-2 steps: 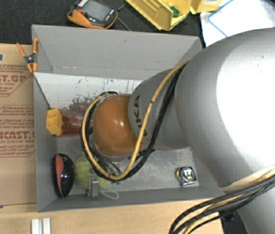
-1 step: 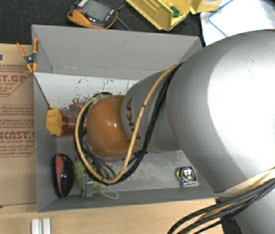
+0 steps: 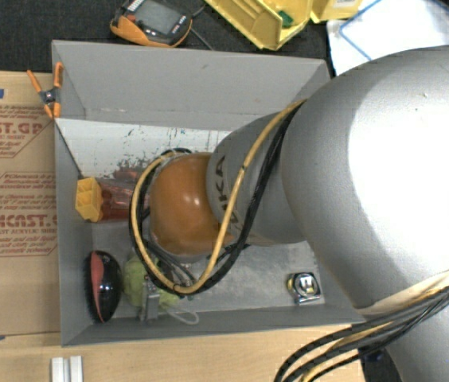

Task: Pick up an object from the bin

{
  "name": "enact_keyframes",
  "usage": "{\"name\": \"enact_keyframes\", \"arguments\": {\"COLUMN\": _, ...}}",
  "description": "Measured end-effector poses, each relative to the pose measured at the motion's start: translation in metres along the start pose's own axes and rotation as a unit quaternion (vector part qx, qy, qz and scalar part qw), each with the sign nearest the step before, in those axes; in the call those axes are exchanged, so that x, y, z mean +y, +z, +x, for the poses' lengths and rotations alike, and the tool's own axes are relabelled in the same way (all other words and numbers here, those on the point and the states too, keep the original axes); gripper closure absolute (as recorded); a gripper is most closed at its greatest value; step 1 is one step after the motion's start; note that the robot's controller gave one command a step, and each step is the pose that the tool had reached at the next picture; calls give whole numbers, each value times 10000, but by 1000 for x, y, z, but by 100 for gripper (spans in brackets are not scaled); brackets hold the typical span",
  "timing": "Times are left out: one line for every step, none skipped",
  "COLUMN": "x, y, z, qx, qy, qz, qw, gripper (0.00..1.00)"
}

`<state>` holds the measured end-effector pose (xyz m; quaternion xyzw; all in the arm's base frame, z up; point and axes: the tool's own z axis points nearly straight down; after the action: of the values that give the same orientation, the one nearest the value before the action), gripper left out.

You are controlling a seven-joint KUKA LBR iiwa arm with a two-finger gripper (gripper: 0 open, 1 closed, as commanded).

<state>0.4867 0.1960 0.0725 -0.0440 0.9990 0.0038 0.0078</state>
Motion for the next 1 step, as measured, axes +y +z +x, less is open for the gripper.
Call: {"name": "enact_keyframes", "arguments": {"x": -30, "y": 2, "z": -6, "qx": -23, "qy": 28, "qz": -10, "qw": 10000, "gripper": 0}}
